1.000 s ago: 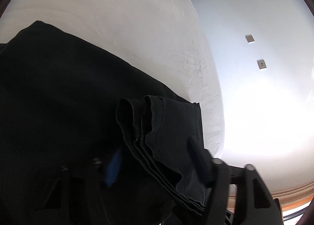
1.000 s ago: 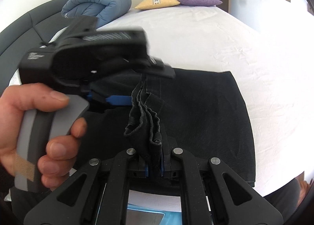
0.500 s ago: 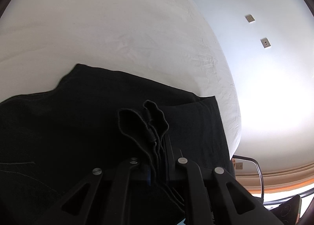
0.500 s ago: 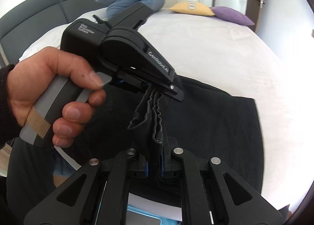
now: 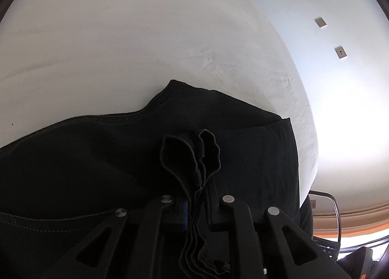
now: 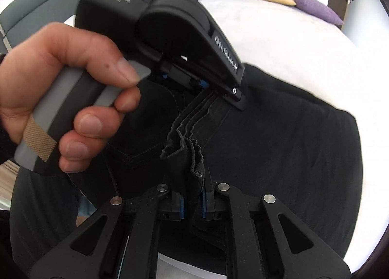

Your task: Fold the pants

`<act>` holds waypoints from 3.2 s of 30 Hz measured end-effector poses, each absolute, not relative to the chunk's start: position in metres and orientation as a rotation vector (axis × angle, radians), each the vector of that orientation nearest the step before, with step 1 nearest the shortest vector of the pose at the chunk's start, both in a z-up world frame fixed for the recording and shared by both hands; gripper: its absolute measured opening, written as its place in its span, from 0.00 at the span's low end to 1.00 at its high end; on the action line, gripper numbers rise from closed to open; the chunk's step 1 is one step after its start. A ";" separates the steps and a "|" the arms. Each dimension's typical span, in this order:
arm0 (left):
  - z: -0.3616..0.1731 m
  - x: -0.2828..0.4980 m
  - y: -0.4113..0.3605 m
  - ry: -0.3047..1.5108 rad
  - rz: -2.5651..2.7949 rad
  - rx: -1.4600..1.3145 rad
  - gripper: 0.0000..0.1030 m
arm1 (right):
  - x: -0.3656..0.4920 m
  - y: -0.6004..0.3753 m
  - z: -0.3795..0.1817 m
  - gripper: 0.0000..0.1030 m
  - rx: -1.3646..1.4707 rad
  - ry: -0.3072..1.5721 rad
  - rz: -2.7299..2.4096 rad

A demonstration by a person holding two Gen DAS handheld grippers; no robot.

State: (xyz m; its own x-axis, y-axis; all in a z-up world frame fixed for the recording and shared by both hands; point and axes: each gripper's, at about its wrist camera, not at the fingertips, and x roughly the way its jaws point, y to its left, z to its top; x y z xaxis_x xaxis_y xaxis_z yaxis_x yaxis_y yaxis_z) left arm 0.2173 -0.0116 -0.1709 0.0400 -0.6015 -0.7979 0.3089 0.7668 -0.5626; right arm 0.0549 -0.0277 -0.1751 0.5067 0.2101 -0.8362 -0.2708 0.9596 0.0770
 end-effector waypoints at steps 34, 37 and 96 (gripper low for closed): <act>-0.168 0.087 -0.045 1.086 -0.428 0.250 0.69 | 0.078 -0.311 -0.154 0.28 0.869 0.969 0.561; -0.169 0.093 -0.044 1.112 -0.422 0.218 0.70 | 0.115 -0.320 -0.176 0.28 0.924 1.009 0.590; -0.197 -0.002 0.275 0.716 0.111 -1.202 0.83 | 0.047 -0.219 -0.195 0.81 1.018 1.024 0.611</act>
